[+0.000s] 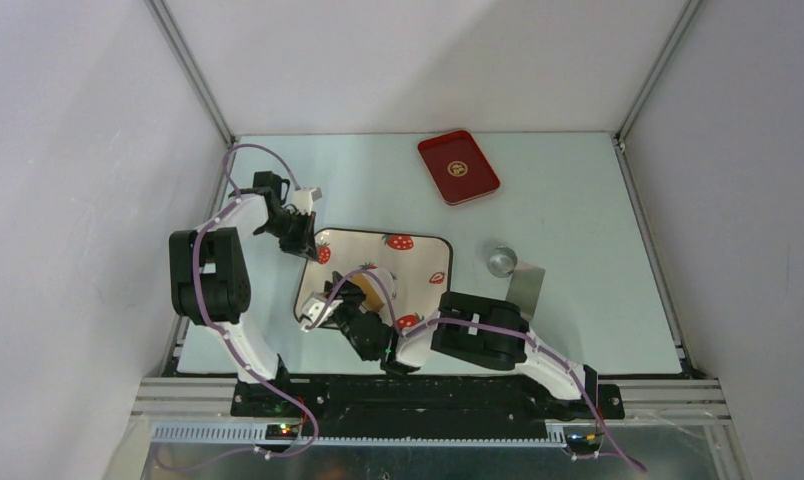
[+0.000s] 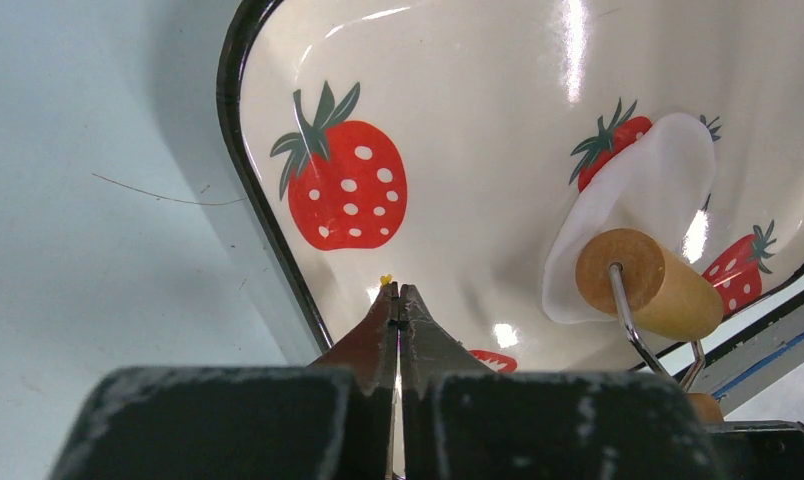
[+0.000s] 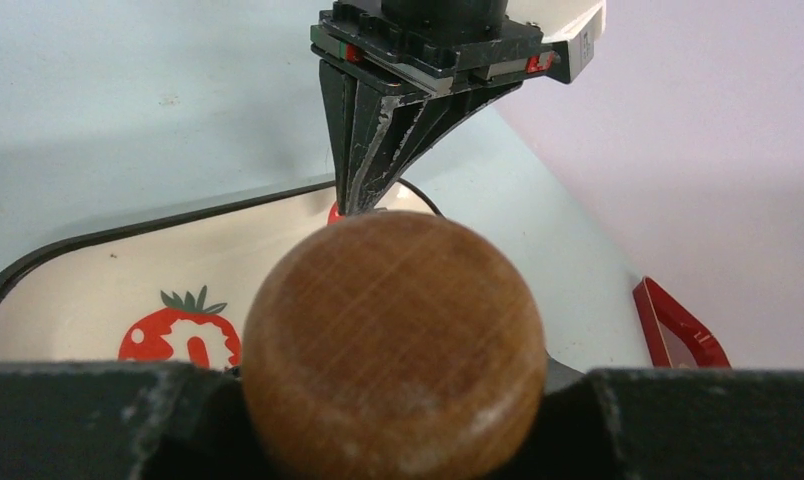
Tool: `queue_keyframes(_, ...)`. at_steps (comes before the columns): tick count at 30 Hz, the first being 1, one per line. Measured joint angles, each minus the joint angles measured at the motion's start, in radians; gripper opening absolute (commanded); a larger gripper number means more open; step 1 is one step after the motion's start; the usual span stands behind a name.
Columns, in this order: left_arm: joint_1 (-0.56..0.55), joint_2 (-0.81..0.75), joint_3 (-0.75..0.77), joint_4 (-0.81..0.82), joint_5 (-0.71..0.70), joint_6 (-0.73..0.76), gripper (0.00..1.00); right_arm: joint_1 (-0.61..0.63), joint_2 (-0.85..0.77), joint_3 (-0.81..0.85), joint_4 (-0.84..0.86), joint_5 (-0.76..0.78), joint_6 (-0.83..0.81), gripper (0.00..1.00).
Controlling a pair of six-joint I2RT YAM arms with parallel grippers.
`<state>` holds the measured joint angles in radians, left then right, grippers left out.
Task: Roll out the dumpling wrappers from the dough
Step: Flatten out the dough on the work surface.
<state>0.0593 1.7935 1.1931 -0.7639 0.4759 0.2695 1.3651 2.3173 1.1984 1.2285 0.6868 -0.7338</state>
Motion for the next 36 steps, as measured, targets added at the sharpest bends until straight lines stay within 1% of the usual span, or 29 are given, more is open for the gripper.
queue_keyframes(25,0.0,0.0,0.0,0.0,-0.001,-0.001,0.0,0.028,-0.018,-0.05,0.027,-0.094,-0.004,0.0)
queue_keyframes(36,0.0,0.0,0.0,0.0,-0.002,-0.007,0.0,0.059,-0.019,-0.056,0.029,-0.117,-0.008,0.0)
